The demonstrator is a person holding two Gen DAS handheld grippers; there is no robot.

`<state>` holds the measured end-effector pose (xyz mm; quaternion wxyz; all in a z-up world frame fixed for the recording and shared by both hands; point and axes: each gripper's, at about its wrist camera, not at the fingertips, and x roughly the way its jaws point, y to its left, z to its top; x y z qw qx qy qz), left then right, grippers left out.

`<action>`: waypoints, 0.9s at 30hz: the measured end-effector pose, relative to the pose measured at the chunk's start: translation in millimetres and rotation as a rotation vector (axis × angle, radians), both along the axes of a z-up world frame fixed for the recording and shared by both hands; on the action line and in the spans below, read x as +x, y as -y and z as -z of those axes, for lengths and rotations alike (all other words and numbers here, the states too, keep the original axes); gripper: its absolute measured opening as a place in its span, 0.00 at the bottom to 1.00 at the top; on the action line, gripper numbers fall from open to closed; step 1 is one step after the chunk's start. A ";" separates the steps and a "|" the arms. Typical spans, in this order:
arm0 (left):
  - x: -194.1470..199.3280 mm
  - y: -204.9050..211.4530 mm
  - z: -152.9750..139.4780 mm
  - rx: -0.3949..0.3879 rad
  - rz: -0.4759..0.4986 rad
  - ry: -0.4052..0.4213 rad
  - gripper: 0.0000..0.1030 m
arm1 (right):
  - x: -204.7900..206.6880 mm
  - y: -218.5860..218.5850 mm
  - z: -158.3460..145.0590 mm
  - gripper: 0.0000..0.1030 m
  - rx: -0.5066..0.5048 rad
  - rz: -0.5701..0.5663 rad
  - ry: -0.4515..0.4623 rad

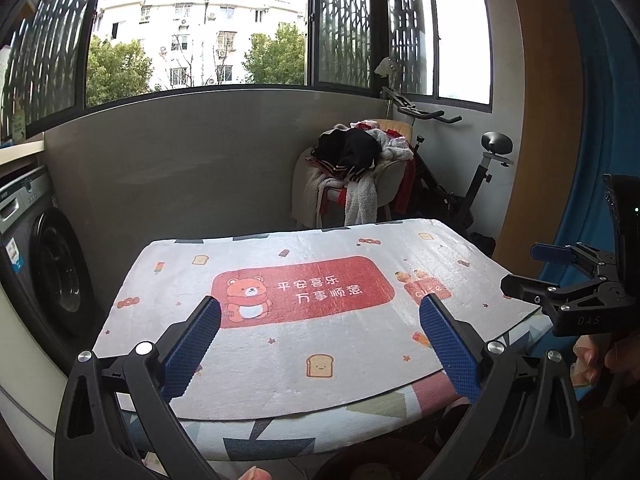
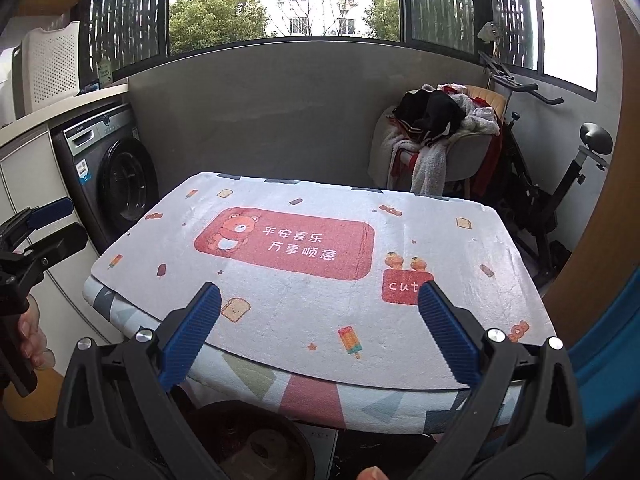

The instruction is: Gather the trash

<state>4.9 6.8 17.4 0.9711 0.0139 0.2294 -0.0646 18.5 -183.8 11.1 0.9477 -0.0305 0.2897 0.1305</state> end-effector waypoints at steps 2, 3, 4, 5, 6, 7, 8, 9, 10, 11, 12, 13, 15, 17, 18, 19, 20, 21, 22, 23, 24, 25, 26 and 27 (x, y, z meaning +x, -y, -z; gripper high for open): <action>-1.2 -2.0 -1.3 -0.014 0.003 -0.008 0.94 | -1.2 1.2 -3.2 0.94 0.006 0.002 0.007; -1.6 -3.0 -1.8 -0.021 0.003 -0.010 0.94 | -1.8 1.6 -4.4 0.94 0.008 0.002 0.009; -2.0 -2.9 -2.4 -0.023 0.000 -0.009 0.94 | -2.2 2.1 -5.2 0.94 0.010 0.003 0.011; -2.5 -2.8 -2.9 -0.019 -0.005 -0.007 0.94 | -2.8 2.3 -6.3 0.94 0.012 0.003 0.014; -3.6 -2.5 -3.3 -0.014 -0.010 -0.003 0.94 | -3.3 2.2 -7.2 0.94 0.014 0.003 0.016; -4.2 -1.9 -3.6 -0.009 -0.015 0.001 0.94 | -3.8 2.2 -8.1 0.94 0.014 0.003 0.018; -4.2 -1.4 -3.6 -0.004 -0.018 0.002 0.94 | -4.2 2.3 -8.5 0.94 0.015 0.001 0.019; -4.3 -0.4 -3.8 0.000 -0.019 0.002 0.94 | -4.6 2.2 -8.9 0.94 0.014 0.001 0.021; -4.9 0.7 -3.8 0.004 -0.019 0.002 0.94 | -5.0 2.3 -9.0 0.94 0.014 0.001 0.021; -5.0 1.6 -3.9 0.008 -0.018 0.003 0.94 | -5.2 2.3 -8.9 0.94 0.014 0.001 0.021; -5.5 2.7 -3.8 0.013 -0.017 0.004 0.94 | -5.3 2.3 -8.9 0.94 0.014 0.001 0.021; -6.0 3.8 -3.8 0.019 -0.017 0.004 0.94 | -5.3 2.2 -8.9 0.94 0.014 0.002 0.022; -5.7 4.3 -3.2 0.024 -0.014 0.003 0.94 | -5.6 2.3 -8.9 0.94 0.015 0.003 0.020; -3.7 4.4 -3.0 0.021 -0.013 -0.003 0.94 | -6.2 2.0 -8.8 0.94 0.016 0.003 0.019; -3.8 4.8 -2.9 0.019 -0.013 -0.004 0.94 | -6.1 1.9 -8.8 0.94 0.015 0.002 0.019; -3.6 5.8 -3.0 0.019 -0.014 -0.006 0.94 | -5.8 1.8 -8.5 0.94 0.014 0.002 0.019; -3.6 5.9 -2.6 0.020 -0.015 -0.006 0.94 | -6.1 1.6 -8.4 0.94 0.014 0.002 0.018; -3.9 6.0 -2.2 0.021 -0.016 -0.006 0.94 | -6.3 1.3 -8.1 0.94 0.014 0.002 0.017; -2.9 6.1 -2.4 0.022 -0.016 -0.007 0.94 | -5.5 1.4 -7.8 0.94 0.015 0.001 0.016; -2.9 6.1 -2.1 0.023 -0.016 -0.008 0.94 | -5.6 1.1 -7.8 0.94 0.016 0.001 0.015; -3.0 6.3 -2.0 0.024 -0.016 -0.009 0.94 | -5.5 1.2 -7.8 0.94 0.016 0.001 0.015; -2.8 7.0 -1.9 0.026 -0.015 -0.010 0.94 | -5.6 1.3 -7.7 0.94 0.016 0.001 0.015; -2.9 7.3 -1.6 0.028 -0.015 -0.010 0.94 | -5.5 1.3 -7.7 0.94 0.017 0.000 0.014; -3.1 7.7 -1.4 0.032 -0.015 -0.011 0.94 | -5.6 1.2 -7.7 0.94 0.017 0.001 0.014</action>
